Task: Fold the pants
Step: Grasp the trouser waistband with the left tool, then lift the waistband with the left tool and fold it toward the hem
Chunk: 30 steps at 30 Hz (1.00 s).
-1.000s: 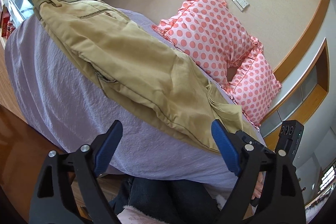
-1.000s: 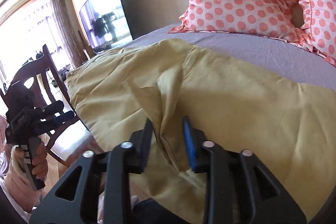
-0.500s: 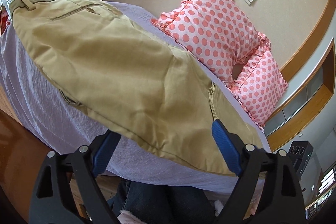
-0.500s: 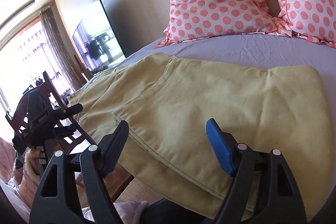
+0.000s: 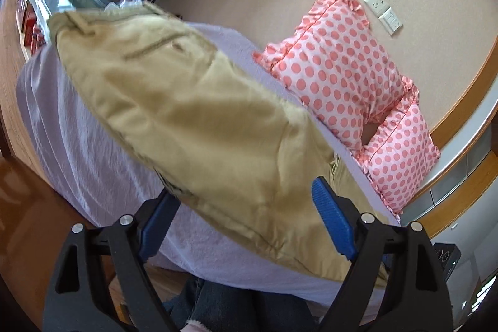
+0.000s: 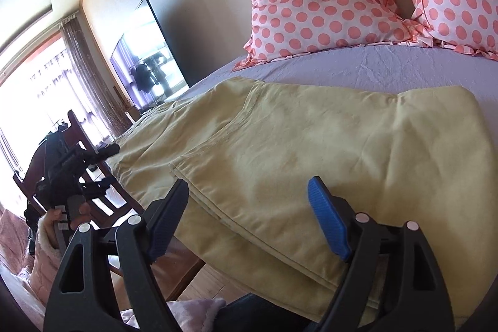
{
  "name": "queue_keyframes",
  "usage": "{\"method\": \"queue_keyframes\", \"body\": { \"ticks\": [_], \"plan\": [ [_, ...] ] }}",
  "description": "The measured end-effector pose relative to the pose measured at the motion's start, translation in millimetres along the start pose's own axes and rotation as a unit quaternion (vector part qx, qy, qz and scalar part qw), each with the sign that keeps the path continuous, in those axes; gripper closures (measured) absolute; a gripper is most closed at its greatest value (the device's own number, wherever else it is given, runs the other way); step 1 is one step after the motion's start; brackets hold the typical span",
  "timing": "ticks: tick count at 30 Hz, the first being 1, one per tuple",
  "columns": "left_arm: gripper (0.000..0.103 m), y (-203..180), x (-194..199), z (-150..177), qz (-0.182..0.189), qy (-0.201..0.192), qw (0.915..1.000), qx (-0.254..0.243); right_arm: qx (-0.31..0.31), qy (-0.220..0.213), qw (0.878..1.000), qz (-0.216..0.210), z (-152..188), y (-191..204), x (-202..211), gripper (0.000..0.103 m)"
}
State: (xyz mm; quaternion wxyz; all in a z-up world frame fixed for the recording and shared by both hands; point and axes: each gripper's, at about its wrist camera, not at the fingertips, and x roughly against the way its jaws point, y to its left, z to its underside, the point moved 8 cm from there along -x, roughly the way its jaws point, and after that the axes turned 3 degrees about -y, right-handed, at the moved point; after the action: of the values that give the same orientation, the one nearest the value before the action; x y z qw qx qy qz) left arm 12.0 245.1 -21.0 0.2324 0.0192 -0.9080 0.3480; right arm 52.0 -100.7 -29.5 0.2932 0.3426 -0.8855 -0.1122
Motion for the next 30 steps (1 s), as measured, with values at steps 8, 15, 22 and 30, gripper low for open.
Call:
{"method": "queue_keyframes", "body": {
  "ticks": [8, 15, 22, 30],
  "plan": [
    [0.019, 49.9, -8.8, -63.0, -0.078, -0.034, 0.9947, 0.058, -0.011, -0.007, 1.0, -0.004, 0.1, -3.5, 1.9, 0.022],
    [0.063, 90.1, -15.9, -92.2, -0.11, -0.042, 0.9857, 0.12, -0.016, -0.016, 1.0, -0.008, -0.8, -8.3, 5.8, 0.022],
    [0.094, 1.0, -12.0, -115.9, -0.159, -0.061, 0.9833, -0.064, -0.023, -0.049, 0.999, 0.005, -8.7, -22.3, 27.6, 0.022],
    [0.093, -246.7, -40.1, -8.7, 0.051, -0.007, 0.9466, -0.318, -0.118, -0.144, 0.978, 0.094, -27.4, -99.7, 102.7, 0.013]
  ]
}}
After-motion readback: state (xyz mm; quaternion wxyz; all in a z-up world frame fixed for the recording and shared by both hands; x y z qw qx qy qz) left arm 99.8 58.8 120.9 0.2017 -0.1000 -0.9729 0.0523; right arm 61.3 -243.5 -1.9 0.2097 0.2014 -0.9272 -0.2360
